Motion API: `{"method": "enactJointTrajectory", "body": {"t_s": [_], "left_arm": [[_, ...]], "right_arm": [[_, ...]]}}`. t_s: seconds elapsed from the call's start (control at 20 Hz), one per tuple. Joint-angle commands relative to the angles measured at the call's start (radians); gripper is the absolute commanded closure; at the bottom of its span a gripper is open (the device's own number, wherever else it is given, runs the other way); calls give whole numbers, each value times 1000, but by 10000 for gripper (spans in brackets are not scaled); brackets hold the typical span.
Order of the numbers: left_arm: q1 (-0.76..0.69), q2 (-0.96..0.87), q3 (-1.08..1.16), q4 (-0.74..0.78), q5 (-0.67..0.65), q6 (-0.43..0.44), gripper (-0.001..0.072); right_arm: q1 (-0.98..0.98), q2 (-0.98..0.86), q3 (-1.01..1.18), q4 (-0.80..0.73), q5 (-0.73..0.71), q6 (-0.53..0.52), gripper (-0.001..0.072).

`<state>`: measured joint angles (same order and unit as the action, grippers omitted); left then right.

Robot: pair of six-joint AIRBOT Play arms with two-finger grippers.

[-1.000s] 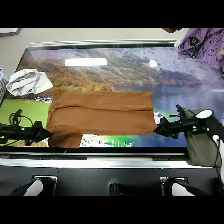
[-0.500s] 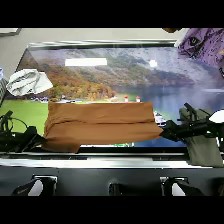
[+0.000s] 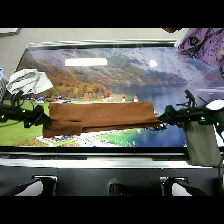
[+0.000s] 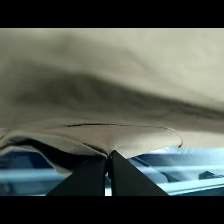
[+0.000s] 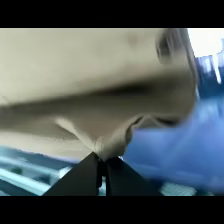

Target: Fold the clothes and pants, and hang the long-sleeved shirts on hangers.

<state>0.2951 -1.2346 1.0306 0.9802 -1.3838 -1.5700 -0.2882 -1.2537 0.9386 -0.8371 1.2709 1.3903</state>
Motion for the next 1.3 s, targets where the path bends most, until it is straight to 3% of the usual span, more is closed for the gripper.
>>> {"method": "enactJointTrajectory", "body": {"t_s": [0.0,0.45,0.55,0.8,0.9,0.95,1.0,1.05,1.1,1.15,1.25], "left_arm": [[-29,-186,148,-5,26,26,692],[-35,-418,359,-5,33,29,692],[-35,-439,359,-11,48,30,692],[-35,-473,359,-13,88,29,691],[-35,-484,359,-17,94,29,677],[-35,-486,359,-24,96,29,649],[-35,-486,360,-24,100,21,596],[-35,-485,365,-23,100,11,367],[-34,-484,378,-23,94,-5,149],[-32,-480,399,-23,86,-5,76],[-32,-463,449,-21,75,-5,72]], "right_arm": [[1,-130,66,89,-103,-49,686],[85,-281,125,106,-231,-107,685],[122,-298,125,55,-307,-47,685],[130,-338,125,72,-364,-39,676],[130,-347,125,96,-389,-40,552],[130,-347,128,103,-389,-39,483],[120,-346,145,100,-369,-37,335],[106,-345,173,100,-329,-16,217],[79,-343,217,91,-290,13,210],[49,-342,261,87,-261,40,210],[-18,-343,336,56,-212,90,164]]}}
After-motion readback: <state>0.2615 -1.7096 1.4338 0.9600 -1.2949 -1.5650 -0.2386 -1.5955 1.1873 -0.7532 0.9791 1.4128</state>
